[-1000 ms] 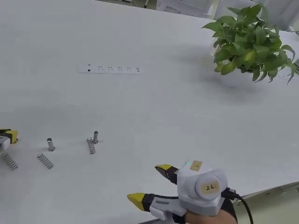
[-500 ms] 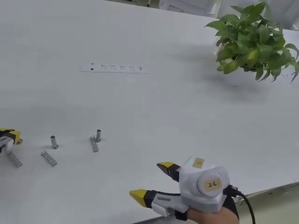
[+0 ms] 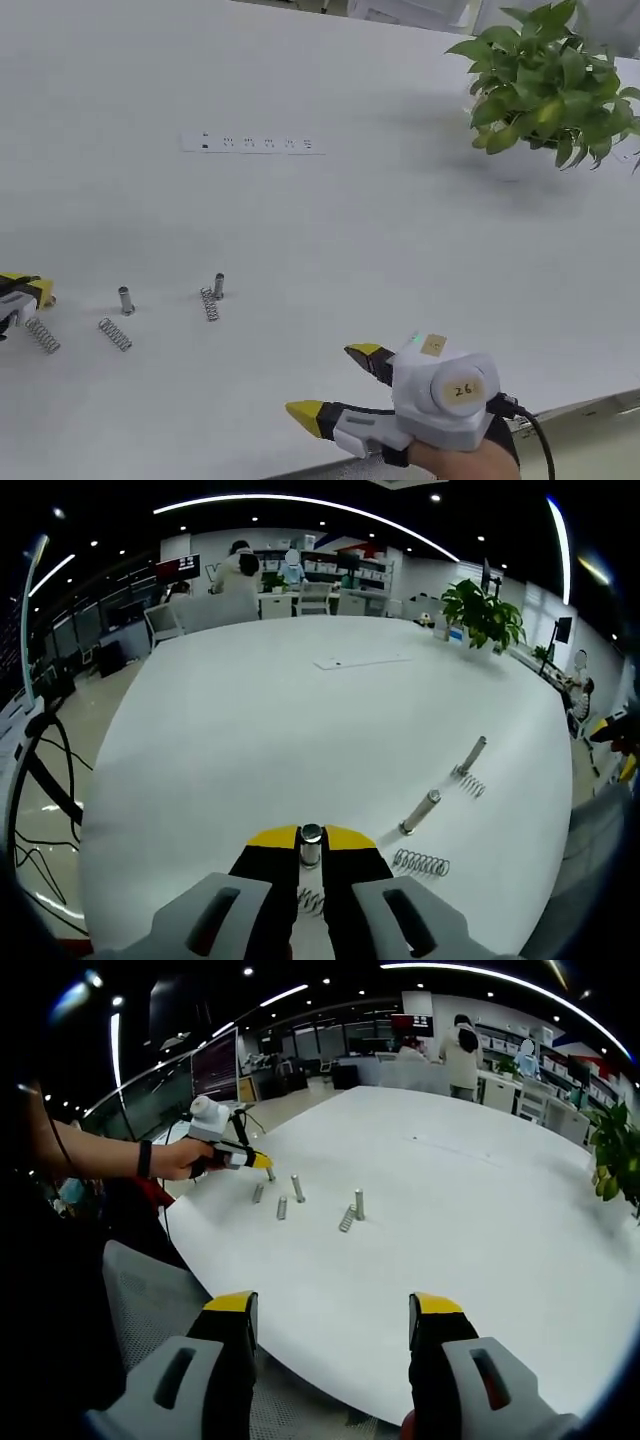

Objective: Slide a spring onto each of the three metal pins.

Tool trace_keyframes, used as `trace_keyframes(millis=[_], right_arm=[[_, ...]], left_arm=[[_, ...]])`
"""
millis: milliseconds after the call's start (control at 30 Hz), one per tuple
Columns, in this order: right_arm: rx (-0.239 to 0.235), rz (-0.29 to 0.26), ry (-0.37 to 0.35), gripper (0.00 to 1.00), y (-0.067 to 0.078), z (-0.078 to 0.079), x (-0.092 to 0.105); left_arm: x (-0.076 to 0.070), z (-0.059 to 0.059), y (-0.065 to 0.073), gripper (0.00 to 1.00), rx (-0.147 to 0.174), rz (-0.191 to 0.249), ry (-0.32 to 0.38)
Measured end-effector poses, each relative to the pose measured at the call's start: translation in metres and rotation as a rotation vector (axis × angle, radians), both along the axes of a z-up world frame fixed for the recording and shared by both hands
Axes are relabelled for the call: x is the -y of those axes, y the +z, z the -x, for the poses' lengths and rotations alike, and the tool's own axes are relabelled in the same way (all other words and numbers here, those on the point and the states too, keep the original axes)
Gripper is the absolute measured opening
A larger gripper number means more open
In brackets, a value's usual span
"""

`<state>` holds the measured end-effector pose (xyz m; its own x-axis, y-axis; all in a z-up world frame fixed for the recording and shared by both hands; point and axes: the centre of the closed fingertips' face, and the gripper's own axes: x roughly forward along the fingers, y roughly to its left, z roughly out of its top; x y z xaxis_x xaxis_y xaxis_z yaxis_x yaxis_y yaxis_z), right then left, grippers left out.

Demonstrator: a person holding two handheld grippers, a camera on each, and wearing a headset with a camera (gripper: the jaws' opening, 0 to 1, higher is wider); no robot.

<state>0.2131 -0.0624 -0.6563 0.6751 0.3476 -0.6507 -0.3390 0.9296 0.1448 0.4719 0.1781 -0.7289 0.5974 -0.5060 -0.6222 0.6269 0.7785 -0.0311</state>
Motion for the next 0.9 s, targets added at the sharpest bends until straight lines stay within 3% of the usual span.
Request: trace_keyframes(millis=[233,533,900], right_arm=[[-0.001,-0.003,0.001,0.6,-0.002,0.001,-0.002],[-0.002,-0.001,-0.009,0.6,-0.002,0.002,0.003],[0.0,-0.007,-0.008,0.6,-0.002,0.001,0.0]], left_arm=[[0.007,0.006,-0.001,0.0,0.001,-0.007,-0.015],[0.01,0.014,-0.015,0.0,-0.013,-0.049,-0.045],[0.009,0.016,-0.014,0.0,-0.003,-0.052,-0.048]])
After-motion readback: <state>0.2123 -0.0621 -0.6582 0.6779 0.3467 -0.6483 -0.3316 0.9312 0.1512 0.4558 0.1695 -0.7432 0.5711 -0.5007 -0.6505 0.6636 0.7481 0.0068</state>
